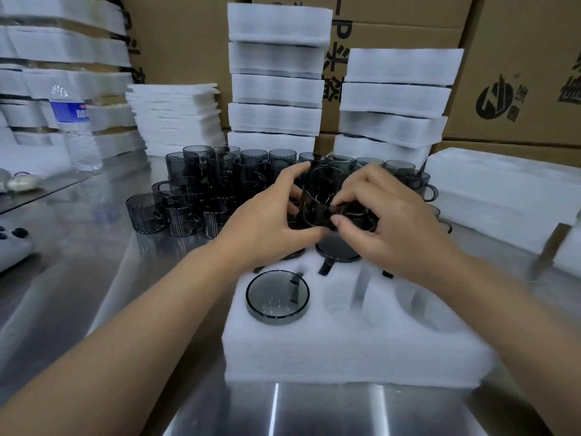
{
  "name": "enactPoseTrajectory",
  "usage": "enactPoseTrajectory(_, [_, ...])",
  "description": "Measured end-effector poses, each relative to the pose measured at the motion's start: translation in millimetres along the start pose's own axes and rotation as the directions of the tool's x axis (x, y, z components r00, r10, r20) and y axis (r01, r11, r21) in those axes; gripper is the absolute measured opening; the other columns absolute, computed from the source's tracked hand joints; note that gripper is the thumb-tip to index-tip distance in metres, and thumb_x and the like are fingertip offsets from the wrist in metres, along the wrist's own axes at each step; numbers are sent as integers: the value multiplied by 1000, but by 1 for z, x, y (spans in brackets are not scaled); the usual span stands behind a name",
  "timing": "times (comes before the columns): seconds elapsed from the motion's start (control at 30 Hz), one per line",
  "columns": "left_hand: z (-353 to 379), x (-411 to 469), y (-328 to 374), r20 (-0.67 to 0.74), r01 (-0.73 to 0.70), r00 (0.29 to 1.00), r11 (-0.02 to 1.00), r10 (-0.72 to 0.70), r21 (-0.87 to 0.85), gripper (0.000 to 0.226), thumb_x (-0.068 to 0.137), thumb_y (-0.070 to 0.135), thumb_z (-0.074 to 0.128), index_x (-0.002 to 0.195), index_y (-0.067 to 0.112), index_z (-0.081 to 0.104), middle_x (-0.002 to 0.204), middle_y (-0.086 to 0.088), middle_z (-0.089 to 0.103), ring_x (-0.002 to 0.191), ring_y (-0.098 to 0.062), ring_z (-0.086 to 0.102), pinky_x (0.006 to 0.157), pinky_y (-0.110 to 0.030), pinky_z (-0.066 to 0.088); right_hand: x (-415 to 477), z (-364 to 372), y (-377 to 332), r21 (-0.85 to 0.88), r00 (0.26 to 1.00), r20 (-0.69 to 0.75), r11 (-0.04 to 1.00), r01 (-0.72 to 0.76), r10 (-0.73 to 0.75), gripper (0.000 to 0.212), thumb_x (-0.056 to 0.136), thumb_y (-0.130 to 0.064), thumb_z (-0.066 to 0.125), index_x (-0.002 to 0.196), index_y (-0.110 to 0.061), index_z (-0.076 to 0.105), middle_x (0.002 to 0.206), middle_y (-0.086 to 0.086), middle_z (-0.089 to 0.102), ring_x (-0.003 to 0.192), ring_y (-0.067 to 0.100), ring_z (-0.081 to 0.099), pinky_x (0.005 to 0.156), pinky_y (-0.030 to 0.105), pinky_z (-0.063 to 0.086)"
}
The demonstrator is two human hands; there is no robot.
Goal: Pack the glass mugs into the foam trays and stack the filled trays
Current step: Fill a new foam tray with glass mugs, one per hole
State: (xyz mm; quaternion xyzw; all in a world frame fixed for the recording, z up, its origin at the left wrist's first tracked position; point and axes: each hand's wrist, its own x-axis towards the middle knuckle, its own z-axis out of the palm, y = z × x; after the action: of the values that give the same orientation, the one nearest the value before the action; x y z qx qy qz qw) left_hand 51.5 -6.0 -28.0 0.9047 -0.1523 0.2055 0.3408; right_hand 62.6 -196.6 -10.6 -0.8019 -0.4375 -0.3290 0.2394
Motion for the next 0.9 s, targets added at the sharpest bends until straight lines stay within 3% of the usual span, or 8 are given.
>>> enactPoseTrajectory(0.1, [0, -1, 2, 12, -32, 999, 999, 32, -31, 79, 65, 51, 68, 135, 44, 32, 105, 24, 58, 90, 10, 57, 81, -27, 50, -1, 1, 3, 4, 999, 26, 1000, 21, -21, 14, 82, -12, 66, 94, -5, 67, 99, 4, 58, 91, 19, 56, 76, 36, 49])
enactPoseTrajectory(0.23, [-1, -2, 3, -4, -61, 998, 997, 61, -57, 65, 66, 47, 71, 123, 38, 41, 100, 21, 58, 72, 14, 53, 65, -19, 40, -2, 2, 2, 10, 999, 13, 999, 52, -52, 16, 81, -14, 66, 96, -10, 68, 105, 0, 58, 96, 17, 56, 78, 37, 49])
enactPoseTrajectory(0.37, [0, -1, -1, -29, -92, 996, 994, 90, -66, 58, 72, 35, 75, 116, 41, 37, 101, 21, 57, 85, 7, 55, 72, -22, 42, -1, 1, 3, 31, 999, 0, 998, 51, -51, 38, 78, -19, 67, 115, -15, 59, 118, -4, 49, 89, -5, 45, 74, 27, 47])
enactPoseTrajectory(0.5, [0, -2, -2, -48, -114, 993, 990, 110, -78, 60, 74, 31, 76, 117, 42, 36, 108, 22, 54, 95, 0, 55, 84, -30, 49, -2, 0, 3, 47, 1000, 19, 999, 23, -24, 54, 77, -27, 68, 127, -21, 49, 119, -15, 38, 88, -4, 44, 74, 31, 51])
enactPoseTrajectory(0.73, [0, -3, 1, -41, -126, 992, 990, 123, -65, 59, 68, 46, 68, 115, 51, 33, 109, 22, 55, 98, -1, 57, 86, -32, 50, -1, 0, 4, 50, 998, 53, 998, 25, -27, 58, 78, -40, 65, 130, -27, 43, 117, -22, 33, 92, -7, 44, 76, 22, 47])
enactPoseTrajectory(0.9, [-1, -2, 2, -46, -130, 991, 991, 128, -38, 62, 69, 39, 68, 114, 57, 30, 109, 27, 53, 98, 3, 56, 84, -28, 49, -1, 0, 5, 43, 999, 47, 999, 6, -8, 57, 78, -40, 65, 130, -26, 45, 118, -18, 37, 95, -7, 41, 77, 22, 46])
